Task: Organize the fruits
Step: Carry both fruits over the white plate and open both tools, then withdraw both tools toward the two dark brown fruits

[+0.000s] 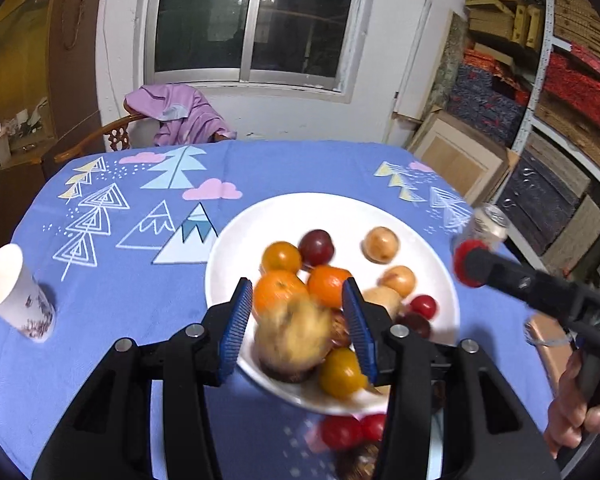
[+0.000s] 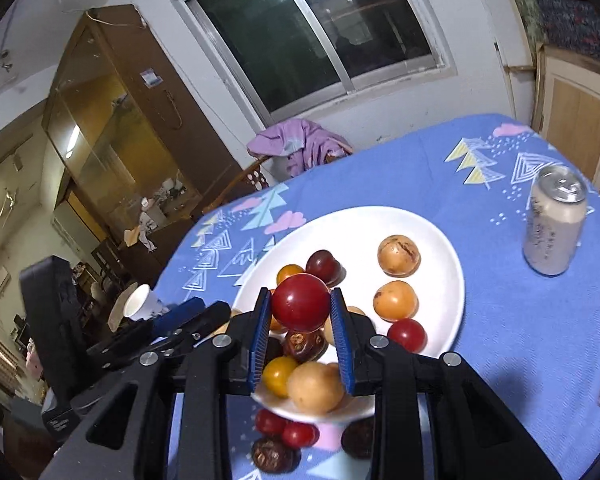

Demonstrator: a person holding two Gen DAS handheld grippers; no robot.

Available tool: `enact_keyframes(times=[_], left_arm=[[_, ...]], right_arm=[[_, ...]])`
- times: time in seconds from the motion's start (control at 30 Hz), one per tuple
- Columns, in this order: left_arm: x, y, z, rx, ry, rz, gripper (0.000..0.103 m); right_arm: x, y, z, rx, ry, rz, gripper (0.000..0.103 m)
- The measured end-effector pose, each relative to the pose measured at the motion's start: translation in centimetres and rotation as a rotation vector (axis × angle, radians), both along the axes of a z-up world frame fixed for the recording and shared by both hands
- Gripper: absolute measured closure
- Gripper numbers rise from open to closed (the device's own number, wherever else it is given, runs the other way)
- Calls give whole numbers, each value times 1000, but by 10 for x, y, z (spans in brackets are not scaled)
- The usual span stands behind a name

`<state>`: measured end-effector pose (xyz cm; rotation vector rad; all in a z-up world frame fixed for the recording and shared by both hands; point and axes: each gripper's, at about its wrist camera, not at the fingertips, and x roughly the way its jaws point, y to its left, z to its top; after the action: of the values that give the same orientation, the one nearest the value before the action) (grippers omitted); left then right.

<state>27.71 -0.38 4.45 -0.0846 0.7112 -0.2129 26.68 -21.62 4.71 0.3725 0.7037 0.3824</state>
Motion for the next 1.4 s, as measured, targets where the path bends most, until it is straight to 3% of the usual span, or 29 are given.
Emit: enact_keyframes(times=[0.27,0.33,0.37,0.47,0.63,0.73,0.77,0.8,0.9,0.93,1.0,1.13,1.27,1.4], left_arm=[[38,23,-31,-63,61,17,54],[42,26,-39,-69,80,17,47],[42,28,-41,-71,80,24,47],[42,32,-40,-85,79,27,41],[32,34,-26,-88,50,38,38],[16,35,-7,-90,0,53,26],[9,34,-2,-85,-15,57,25],[2,33,3,-73,-29,57,25],[-26,23,14,-6,-66,44,24],[-37,20,14,20,-78,44,18],[-63,17,12,51,-108,55,4],[-108,6,-6,122,-125,70,4],[-136,-12,-28,175,-136,84,4],[-141,-43,-48,304,-140,32,4]], right_arm=[[47,16,-35,-35,71,-9,72],[51,14,-44,-26,87,-17,64],[54,13,-48,-20,98,-20,54],[56,6,-53,-14,110,-41,54],[40,-5,-26,40,49,-62,54],[13,-8,7,61,-31,-52,53],[3,-9,18,68,-57,-47,48],[-7,-10,26,72,-82,-47,42],[-45,-12,47,53,-161,-46,38],[-60,-12,49,39,-183,-44,35],[-80,-13,48,19,-211,-63,29],[-116,-22,27,-24,-253,-114,28],[-129,-33,-4,-97,-194,-162,16],[-125,-47,-17,-49,-128,-176,16]])
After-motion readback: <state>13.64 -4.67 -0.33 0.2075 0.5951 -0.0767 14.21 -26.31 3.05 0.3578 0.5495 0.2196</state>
